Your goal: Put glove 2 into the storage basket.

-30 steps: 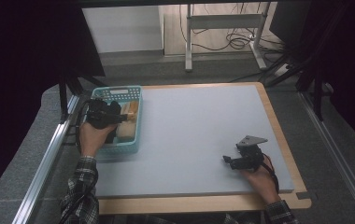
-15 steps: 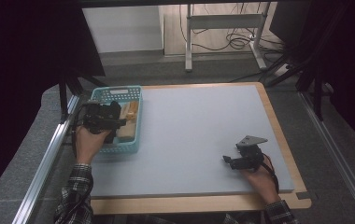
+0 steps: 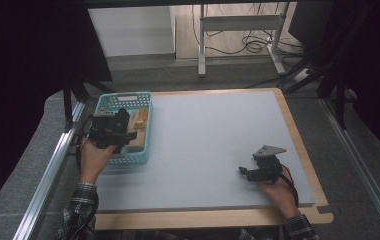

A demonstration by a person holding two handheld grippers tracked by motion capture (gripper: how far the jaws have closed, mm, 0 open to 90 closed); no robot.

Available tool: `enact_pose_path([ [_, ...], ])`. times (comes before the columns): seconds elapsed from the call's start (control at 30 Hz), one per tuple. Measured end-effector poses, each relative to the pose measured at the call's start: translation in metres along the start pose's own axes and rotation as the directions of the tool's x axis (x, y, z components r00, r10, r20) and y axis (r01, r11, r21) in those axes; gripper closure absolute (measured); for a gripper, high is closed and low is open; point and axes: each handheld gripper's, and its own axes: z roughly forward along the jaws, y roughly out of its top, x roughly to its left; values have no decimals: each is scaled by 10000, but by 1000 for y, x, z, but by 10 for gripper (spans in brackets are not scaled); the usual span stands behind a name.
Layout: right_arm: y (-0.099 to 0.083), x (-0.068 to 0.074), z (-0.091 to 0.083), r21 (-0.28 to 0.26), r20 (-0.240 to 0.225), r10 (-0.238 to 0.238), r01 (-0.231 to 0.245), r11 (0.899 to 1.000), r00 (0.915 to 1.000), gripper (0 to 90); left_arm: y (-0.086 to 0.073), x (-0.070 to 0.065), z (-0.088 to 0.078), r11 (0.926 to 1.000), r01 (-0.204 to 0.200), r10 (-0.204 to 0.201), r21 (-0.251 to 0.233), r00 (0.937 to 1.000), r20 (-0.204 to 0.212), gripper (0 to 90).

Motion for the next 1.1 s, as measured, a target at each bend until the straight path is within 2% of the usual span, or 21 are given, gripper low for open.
enact_pose_path([
  [0.3,0,0,0,1,6,-10,10,10000,10000,209,-2,-13,-7,9991,-291,298,-303,9993,216,0],
  [0.53,0,0,0,12,5,-1,1,10000,10000,209,-2,-27,-7,9972,-683,694,-318,9969,357,0],
  [1.1,0,0,0,15,2,-18,18,10000,10000,209,2,-59,1,9890,-1426,1453,-382,9860,817,0],
])
